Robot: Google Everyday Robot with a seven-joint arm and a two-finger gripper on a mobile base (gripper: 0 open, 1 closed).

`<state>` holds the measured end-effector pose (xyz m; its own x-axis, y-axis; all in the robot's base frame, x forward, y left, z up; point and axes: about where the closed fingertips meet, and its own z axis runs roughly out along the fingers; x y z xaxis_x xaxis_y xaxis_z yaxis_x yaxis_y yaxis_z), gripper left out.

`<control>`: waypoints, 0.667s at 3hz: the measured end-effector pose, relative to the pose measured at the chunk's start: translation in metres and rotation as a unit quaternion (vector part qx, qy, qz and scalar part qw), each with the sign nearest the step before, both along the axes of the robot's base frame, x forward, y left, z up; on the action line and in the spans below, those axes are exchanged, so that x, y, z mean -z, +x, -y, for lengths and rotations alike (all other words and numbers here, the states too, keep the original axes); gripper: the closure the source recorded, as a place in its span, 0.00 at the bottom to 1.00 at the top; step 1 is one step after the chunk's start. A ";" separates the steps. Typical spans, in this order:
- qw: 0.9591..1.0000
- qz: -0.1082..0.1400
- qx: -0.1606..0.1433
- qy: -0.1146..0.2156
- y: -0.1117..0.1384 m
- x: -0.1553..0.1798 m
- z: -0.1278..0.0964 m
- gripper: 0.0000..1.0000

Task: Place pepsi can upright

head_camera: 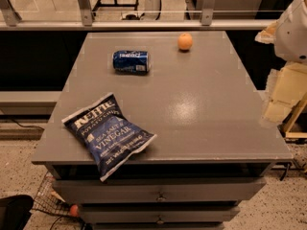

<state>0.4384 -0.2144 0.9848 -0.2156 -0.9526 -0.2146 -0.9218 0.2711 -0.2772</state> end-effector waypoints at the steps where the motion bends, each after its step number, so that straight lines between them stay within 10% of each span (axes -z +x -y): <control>1: 1.000 0.000 0.000 0.000 0.000 0.000 0.000 0.00; 2: 1.000 0.022 0.017 -0.009 0.027 -0.007 -0.005 0.00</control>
Offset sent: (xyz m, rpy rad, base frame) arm 0.0786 0.0132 0.0171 -0.0547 -0.1077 -0.0977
